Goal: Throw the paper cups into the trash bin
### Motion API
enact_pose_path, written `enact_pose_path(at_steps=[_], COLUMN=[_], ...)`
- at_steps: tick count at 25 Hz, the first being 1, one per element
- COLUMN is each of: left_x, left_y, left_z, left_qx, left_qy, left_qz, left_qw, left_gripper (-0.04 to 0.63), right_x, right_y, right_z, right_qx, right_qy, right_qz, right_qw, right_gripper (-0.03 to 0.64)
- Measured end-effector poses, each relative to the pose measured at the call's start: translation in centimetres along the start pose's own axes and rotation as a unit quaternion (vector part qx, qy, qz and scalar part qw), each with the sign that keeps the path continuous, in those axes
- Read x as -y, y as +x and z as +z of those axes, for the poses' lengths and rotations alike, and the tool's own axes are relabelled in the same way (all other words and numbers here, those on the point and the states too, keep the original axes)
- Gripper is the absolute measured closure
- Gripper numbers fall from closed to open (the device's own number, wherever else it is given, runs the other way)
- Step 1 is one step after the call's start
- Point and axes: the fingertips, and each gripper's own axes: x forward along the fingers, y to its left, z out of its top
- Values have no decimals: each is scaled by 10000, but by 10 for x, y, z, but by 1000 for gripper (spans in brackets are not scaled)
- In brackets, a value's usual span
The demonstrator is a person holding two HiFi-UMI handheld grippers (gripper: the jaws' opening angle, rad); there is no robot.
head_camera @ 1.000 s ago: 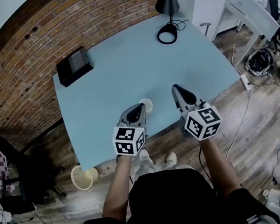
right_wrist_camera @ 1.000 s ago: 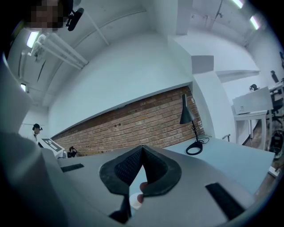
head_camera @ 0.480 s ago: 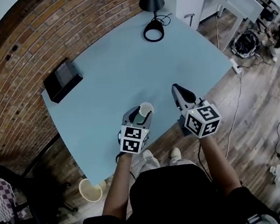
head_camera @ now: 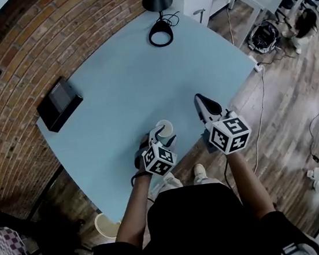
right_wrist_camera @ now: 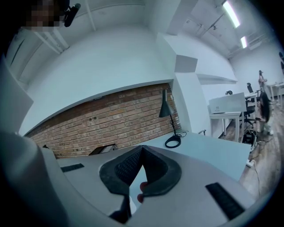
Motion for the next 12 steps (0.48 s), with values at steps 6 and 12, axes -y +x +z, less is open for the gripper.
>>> enact_pose_path(at_steps=[6,12], left_x=[5,5], left_y=[20,32], left_z=[-12,-20], left_qx=[-470,-611], left_qy=[994,1073], left_qz=[-73,-140], left_qw=[9939,9922], left_gripper=[373,424], right_x=[10,18], right_y=[7,13], right_z=[-7,-12], right_qx=[-158,-254], right_qy=[73,105], right_qz=[-149,-238], right_qw=[9997,9993], right_gripper=[621,621])
